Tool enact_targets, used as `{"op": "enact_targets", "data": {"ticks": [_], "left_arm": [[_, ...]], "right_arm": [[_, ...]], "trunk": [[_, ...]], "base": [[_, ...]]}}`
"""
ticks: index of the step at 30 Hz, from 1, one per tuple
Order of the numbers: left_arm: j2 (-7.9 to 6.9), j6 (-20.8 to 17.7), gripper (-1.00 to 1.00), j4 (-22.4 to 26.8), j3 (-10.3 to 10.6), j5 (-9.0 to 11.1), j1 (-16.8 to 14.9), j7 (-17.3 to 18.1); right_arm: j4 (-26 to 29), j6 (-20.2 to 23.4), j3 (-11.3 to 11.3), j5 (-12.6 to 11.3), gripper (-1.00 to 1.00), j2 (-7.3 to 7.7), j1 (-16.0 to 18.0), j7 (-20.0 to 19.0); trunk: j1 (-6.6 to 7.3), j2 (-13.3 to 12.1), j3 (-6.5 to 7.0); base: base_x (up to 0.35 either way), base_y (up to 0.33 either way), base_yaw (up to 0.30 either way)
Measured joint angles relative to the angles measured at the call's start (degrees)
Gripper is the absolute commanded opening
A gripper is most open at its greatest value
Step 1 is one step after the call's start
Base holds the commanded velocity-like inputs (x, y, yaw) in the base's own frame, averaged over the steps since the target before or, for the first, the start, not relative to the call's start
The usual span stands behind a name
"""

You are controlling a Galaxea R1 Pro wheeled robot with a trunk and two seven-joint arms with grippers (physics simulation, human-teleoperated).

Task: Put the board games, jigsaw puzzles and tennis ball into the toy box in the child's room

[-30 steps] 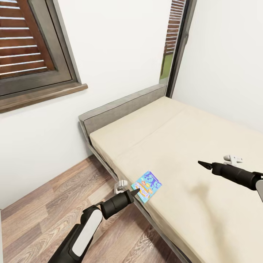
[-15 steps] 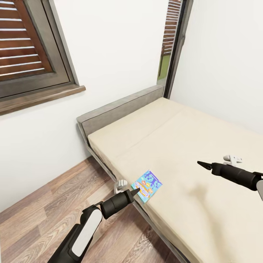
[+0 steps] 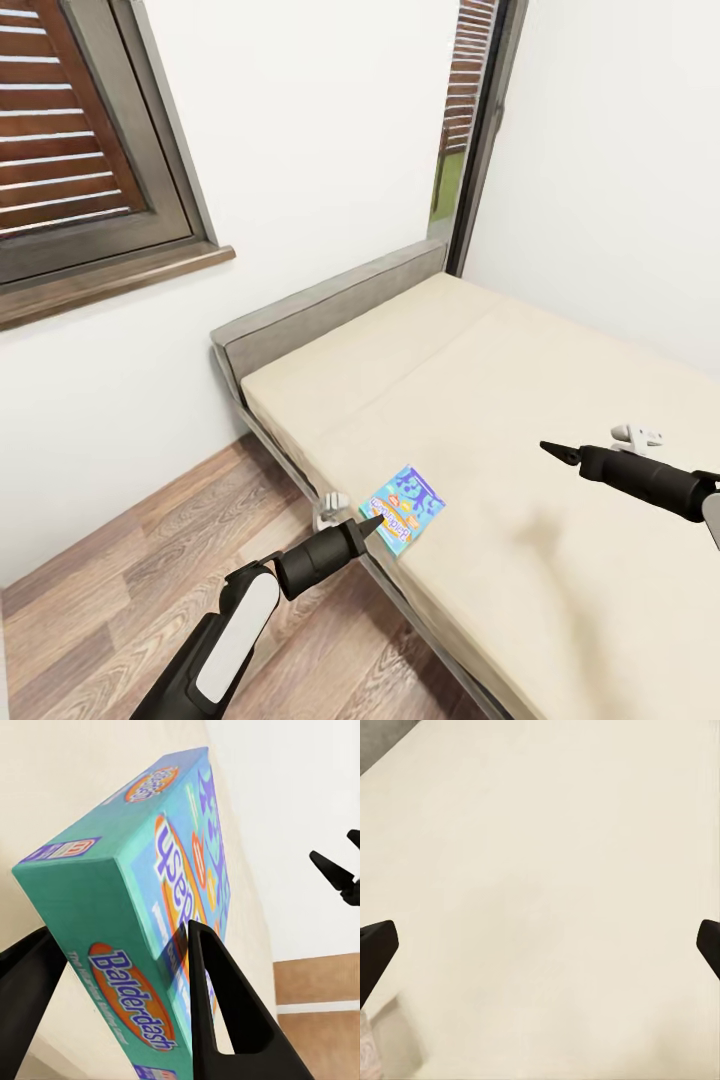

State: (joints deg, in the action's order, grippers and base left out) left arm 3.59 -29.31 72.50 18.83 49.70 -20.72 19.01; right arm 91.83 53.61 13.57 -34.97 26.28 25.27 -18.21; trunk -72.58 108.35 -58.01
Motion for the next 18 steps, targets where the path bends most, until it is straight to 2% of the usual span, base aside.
{"op": "enact_targets", "data": {"ticks": [9,18], "left_arm": [[0.0,-0.01,-1.0,0.0,0.03,-0.01,0.0,0.12],[0.0,0.01,-1.0,-0.01,0.09,-0.14,0.0,0.12]], "right_arm": [[0.0,0.01,0.03,-0.01,1.0,0.0,0.0,0.0],[0.04,0.01,0.06,0.0,1.0,0.0,-0.01,-0.01]], "trunk": [[1.98,-3.61,1.62],[3.74,-6.83,3.06]], "base": [[0.0,0.0,-0.011],[0.0,0.0,-0.15]]}}
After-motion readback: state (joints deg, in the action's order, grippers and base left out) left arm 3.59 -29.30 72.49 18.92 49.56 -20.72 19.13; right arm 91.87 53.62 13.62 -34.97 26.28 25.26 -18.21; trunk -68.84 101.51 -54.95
